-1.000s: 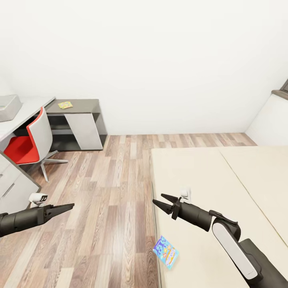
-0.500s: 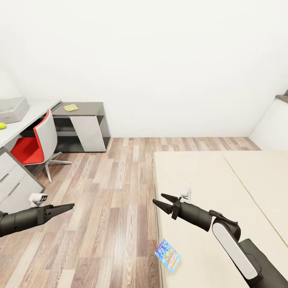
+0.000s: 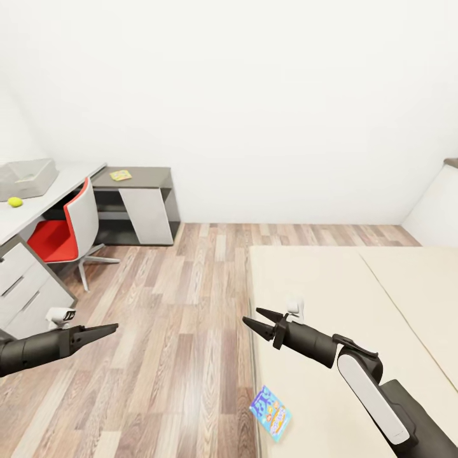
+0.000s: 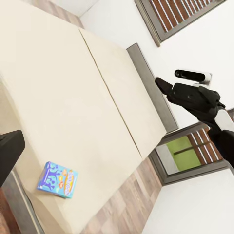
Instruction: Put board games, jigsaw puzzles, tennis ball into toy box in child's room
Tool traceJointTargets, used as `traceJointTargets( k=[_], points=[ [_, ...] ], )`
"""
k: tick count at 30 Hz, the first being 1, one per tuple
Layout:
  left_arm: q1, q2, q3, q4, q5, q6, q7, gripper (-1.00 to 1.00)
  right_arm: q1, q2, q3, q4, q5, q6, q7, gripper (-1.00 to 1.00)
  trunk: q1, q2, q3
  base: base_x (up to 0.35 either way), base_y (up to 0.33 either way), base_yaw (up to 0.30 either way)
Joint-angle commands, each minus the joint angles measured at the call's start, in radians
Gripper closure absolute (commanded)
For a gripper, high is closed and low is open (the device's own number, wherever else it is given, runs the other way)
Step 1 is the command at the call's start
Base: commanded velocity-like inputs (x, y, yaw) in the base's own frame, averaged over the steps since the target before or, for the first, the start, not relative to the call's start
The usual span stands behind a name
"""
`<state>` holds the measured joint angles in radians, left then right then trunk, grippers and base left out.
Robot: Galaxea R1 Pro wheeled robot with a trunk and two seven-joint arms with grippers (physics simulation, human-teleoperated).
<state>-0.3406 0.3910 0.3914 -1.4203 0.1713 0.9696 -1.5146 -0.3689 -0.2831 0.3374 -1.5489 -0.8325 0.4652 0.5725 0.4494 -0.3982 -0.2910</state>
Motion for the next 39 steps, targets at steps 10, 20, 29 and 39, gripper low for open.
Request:
traceJointTargets(
  k=[10, 20, 29, 39],
  points=[
    [-0.001, 0.000, 0.000, 0.000, 0.000, 0.011, -0.003, -1.00, -0.001, -0.001, 0.000, 0.000, -0.010, 0.007, -0.002, -1.00, 0.001, -0.002, 0.015, 0.000, 0.000, 0.076],
    [-0.001, 0.000, 0.000, 0.000, 0.000, 0.011, -0.003, -1.00, -0.001, -0.001, 0.000, 0.000, -0.010, 0.007, -0.002, -1.00, 0.001, -0.002, 0.030, 0.000, 0.000, 0.076],
    [-0.001, 0.000, 0.000, 0.000, 0.000, 0.011, -0.004, -1.00, -0.001, -0.001, 0.001, -0.001, -0.010, 0.008, -0.002, -1.00, 0.001, -0.002, 0.043, 0.000, 0.000, 0.075],
    [0.000, 0.000, 0.001, 0.000, 0.000, 0.011, -0.004, -1.00, -0.001, -0.001, 0.001, -0.001, -0.011, 0.008, -0.002, -1.00, 0.001, -0.002, 0.053, 0.000, 0.000, 0.041]
  ],
)
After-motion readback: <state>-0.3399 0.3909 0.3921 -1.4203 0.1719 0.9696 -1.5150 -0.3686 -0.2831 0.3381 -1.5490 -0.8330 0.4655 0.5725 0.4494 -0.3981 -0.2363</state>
